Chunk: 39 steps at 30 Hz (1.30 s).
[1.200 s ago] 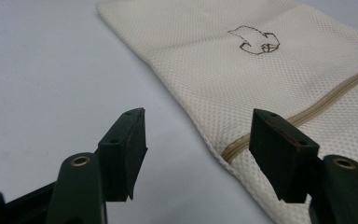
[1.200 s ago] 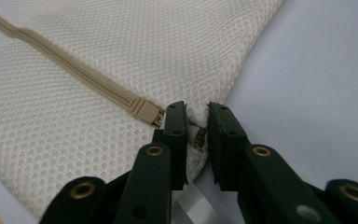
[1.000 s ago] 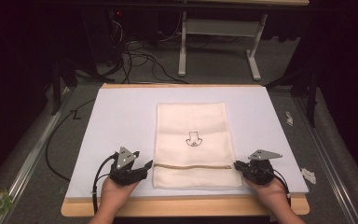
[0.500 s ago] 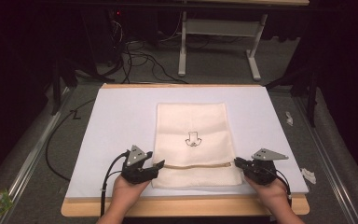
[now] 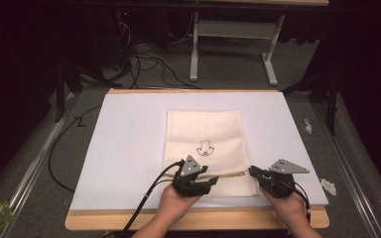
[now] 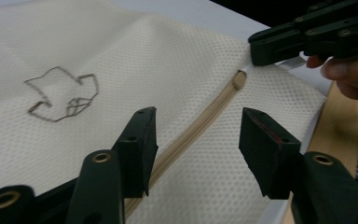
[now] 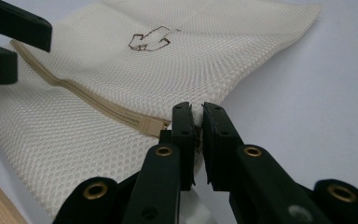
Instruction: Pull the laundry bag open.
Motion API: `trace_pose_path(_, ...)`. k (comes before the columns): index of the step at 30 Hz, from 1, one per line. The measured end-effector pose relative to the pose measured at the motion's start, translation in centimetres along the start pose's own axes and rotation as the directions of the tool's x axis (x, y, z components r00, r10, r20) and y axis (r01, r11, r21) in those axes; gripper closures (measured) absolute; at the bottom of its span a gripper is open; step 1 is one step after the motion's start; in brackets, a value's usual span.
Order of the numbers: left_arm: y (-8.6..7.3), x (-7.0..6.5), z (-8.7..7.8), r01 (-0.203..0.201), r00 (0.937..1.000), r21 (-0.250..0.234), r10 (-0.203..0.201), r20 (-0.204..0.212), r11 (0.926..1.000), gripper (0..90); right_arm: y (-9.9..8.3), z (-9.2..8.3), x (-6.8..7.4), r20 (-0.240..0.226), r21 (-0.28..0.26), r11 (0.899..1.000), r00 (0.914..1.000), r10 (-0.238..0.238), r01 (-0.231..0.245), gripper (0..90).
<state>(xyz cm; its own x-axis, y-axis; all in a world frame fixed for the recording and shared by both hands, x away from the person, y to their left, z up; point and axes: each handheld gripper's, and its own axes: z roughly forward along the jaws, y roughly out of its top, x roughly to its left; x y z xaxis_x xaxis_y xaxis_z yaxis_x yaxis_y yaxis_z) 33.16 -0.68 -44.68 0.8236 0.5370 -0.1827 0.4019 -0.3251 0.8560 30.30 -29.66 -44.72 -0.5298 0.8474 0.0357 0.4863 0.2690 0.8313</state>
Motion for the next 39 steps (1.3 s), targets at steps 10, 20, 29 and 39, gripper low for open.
trace_pose_path(10, 1.5, -2.2, 4.8, 0.003, 0.9976, 0.063, -0.007, 0.069, 0.998, 63.8, 0.2, -0.1, 0.2, -0.018, -0.018, 1.0, 0.9998, -0.004, 0.004, 85.8)
trace_pose_path(20, 1.6, -2.9, 7.3, 0.037, 0.9981, 0.106, -0.042, 0.045, 0.9937, 67.5, 0.4, -0.2, 0.4, -0.031, -0.03, 1.0, 0.9995, -0.01, 0.009, 86.1)
trace_pose_path(29, 1.5, -3.5, 7.8, 0.061, 0.9978, 0.057, -0.062, 0.021, 0.9965, 75.6, 0.4, -0.3, 0.6, -0.023, -0.032, 0.999, 0.9996, -0.016, 0.015, 86.2)
trace_pose_path(39, 1.3, -4.0, 7.6, 0.036, 0.9992, 0.019, -0.036, 0.016, 0.9992, 84.9, 0.4, -0.2, 0.4, -0.013, -0.033, 0.999, 0.9997, -0.022, 0.021, 86.2)
